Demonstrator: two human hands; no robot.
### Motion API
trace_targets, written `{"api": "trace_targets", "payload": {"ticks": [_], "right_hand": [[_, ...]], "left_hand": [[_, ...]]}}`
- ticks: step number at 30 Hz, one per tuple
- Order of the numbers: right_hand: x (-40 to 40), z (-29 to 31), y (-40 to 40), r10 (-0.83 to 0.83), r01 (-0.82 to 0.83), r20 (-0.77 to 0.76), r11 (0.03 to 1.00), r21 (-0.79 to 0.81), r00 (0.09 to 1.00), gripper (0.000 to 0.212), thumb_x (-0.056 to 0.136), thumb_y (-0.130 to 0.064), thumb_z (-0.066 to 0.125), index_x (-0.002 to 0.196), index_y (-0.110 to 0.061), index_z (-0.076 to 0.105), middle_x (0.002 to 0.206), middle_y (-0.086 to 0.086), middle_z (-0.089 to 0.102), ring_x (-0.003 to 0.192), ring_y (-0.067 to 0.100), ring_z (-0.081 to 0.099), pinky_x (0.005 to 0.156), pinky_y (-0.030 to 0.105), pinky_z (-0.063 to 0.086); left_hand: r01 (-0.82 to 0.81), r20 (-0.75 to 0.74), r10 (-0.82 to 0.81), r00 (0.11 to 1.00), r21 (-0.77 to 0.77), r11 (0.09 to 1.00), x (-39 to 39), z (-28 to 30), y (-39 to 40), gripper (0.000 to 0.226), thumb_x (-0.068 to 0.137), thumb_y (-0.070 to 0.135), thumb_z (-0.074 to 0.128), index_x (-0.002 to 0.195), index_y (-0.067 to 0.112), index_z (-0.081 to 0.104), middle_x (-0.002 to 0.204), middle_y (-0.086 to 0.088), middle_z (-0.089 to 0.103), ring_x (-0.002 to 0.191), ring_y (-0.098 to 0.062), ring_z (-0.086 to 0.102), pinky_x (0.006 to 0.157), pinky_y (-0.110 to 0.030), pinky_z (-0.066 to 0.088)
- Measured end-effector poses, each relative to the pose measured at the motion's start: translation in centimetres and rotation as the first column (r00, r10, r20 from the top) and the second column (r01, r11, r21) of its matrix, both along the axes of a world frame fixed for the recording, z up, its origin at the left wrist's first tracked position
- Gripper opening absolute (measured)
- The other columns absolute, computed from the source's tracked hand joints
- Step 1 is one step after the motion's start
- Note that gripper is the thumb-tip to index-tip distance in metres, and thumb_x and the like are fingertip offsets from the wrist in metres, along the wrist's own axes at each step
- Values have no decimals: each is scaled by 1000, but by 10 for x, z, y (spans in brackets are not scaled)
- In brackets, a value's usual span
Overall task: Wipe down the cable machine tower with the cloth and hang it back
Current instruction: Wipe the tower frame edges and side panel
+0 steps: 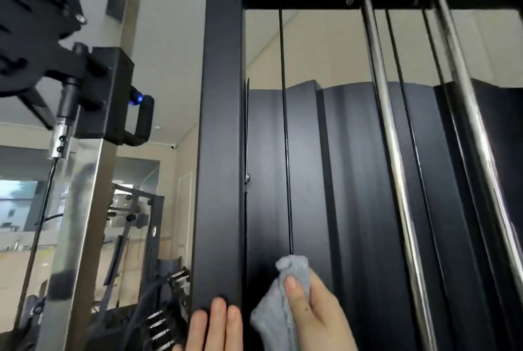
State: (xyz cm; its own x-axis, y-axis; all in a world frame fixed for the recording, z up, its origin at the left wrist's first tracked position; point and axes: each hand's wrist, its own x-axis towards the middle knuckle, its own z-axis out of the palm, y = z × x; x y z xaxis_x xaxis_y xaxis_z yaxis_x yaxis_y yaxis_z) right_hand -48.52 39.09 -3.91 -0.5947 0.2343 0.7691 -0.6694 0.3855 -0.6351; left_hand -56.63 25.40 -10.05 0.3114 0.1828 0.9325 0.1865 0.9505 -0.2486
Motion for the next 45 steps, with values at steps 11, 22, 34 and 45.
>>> {"api": "trace_targets", "payload": {"ticks": [11,22,34,45], "right_hand": [[-7,58,-2,-131,135,-31,968,211,991,24,99,-35,40,91,-22,59,85,-2,68,80,9,63,74,22,49],[-25,101,-7,-229,242,-90,950,195,969,28,100,-35,35,93,-16,54,86,-2,61,85,16,58,71,28,41],[-25,190,-2,-204,214,-68,956,199,977,34,101,-35,32,104,-13,57,102,7,63,96,22,59,80,33,45],[-20,355,-26,-382,396,-117,905,155,917,36,102,-18,31,127,1,49,129,20,53,119,34,52,93,35,44]], "left_hand": [[361,347,-354,869,48,931,52,131,-5,62,98,31,28,156,13,15,163,-1,13,151,-14,4,119,-37,11],[355,347,-348,871,46,934,49,138,-4,62,96,29,30,155,14,15,163,-1,16,151,-13,6,118,-36,12],[363,320,-347,882,10,932,37,145,-4,72,81,30,38,150,10,29,154,-9,36,145,-19,22,112,-32,16],[388,284,-360,889,-49,920,21,152,-7,86,70,36,42,150,15,21,157,-2,23,150,-10,3,110,-31,14]]}}
